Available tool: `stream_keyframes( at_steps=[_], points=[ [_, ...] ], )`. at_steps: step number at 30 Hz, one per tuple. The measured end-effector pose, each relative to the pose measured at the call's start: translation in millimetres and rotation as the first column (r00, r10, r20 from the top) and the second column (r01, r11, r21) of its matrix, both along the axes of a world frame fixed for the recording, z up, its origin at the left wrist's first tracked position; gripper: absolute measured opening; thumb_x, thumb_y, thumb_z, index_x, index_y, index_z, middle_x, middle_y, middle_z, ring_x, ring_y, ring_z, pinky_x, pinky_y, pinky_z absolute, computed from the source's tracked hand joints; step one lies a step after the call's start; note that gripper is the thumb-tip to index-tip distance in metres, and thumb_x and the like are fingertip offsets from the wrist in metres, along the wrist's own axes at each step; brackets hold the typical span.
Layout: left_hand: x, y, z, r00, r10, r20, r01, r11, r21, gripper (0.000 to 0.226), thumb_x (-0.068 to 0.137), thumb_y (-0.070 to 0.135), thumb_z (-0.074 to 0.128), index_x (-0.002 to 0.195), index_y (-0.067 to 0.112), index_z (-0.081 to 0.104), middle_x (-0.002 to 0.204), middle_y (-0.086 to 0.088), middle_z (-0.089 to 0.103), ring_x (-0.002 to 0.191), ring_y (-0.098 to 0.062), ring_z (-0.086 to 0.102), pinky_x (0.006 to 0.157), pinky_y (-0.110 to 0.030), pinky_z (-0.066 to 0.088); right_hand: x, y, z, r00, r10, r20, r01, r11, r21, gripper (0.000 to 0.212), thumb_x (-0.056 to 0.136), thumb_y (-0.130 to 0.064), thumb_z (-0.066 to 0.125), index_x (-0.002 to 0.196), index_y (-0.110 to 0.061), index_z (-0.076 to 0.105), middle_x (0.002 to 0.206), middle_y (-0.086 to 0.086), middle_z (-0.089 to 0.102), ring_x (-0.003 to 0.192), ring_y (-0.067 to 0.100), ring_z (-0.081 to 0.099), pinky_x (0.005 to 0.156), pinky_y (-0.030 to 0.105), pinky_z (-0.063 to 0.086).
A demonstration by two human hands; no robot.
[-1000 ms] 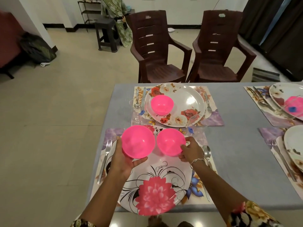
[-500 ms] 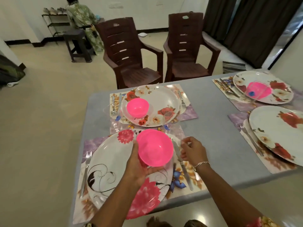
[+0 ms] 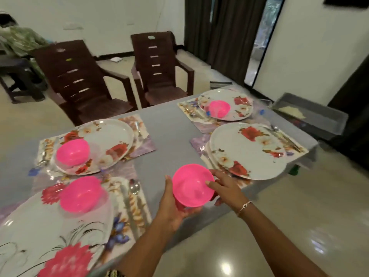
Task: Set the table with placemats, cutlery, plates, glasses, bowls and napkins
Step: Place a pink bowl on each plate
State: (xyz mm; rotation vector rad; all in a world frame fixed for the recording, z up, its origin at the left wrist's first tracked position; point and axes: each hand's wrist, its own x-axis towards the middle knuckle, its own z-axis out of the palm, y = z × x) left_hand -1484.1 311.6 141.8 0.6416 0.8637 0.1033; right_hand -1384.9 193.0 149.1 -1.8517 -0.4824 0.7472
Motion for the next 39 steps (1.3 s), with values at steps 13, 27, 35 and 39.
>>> stream_keyframes(
  at_steps=[13, 27, 35, 39],
  points=[
    [147.6, -133.2, -3.1, 0.980, -0.198, -0.013, 0.197, 0.966, 0.167, 0.050, 0.091, 0.063, 0.030, 0.104, 0.022, 0.056, 0.099, -0.011, 0.063, 0.090, -0.033, 0.061, 0.073, -0.044, 0.054, 111.1, -151.7, 6.6, 0.893, -0.210, -0.397, 0.296, 0.940, 0.169, 0.023, 0.093, -0.015, 0.048, 0.112, -0.028, 0.052, 0.060, 0.001, 0.058, 0.050, 0.015, 0.051, 0.049, 0.026, 0.048],
    [304.2, -110.9, -44.3, 0.947, -0.126, -0.294, 0.320, 0.400, 0.859, 0.025, 0.097, 0.022, 0.048, 0.118, 0.013, 0.058, 0.112, -0.003, 0.062, 0.100, -0.017, 0.056, 0.081, -0.024, 0.040, 307.4, -150.0, -12.3, 0.887, -0.302, -0.348, 0.324, 0.946, 0.005, 0.043, 0.091, 0.002, 0.043, 0.127, -0.020, 0.047, 0.093, 0.023, 0.061, 0.056, 0.029, 0.059, 0.048, 0.033, 0.055],
    [341.1, -94.2, -46.7, 0.916, -0.008, -0.400, 0.372, 0.385, 0.845, 0.028, 0.093, 0.022, 0.056, 0.119, 0.012, 0.057, 0.114, -0.005, 0.063, 0.092, -0.012, 0.053, 0.077, -0.019, 0.036, 379.9, -112.5, -32.1, 0.907, -0.274, -0.321, 0.263, 0.962, -0.077, 0.055, 0.089, 0.007, 0.045, 0.137, -0.019, 0.042, 0.108, 0.018, 0.053, 0.061, 0.030, 0.060, 0.042, 0.031, 0.054],
    [348.1, -93.3, -45.9, 0.905, 0.059, -0.421, 0.358, 0.428, 0.830, 0.028, 0.092, 0.025, 0.056, 0.117, 0.013, 0.059, 0.113, -0.003, 0.063, 0.096, -0.012, 0.056, 0.075, -0.019, 0.032, 395.0, -98.4, -42.4, 0.929, -0.219, -0.298, 0.186, 0.973, -0.135, 0.050, 0.089, 0.007, 0.046, 0.134, -0.016, 0.043, 0.111, 0.020, 0.055, 0.064, 0.030, 0.061, 0.041, 0.031, 0.054]
  ],
)
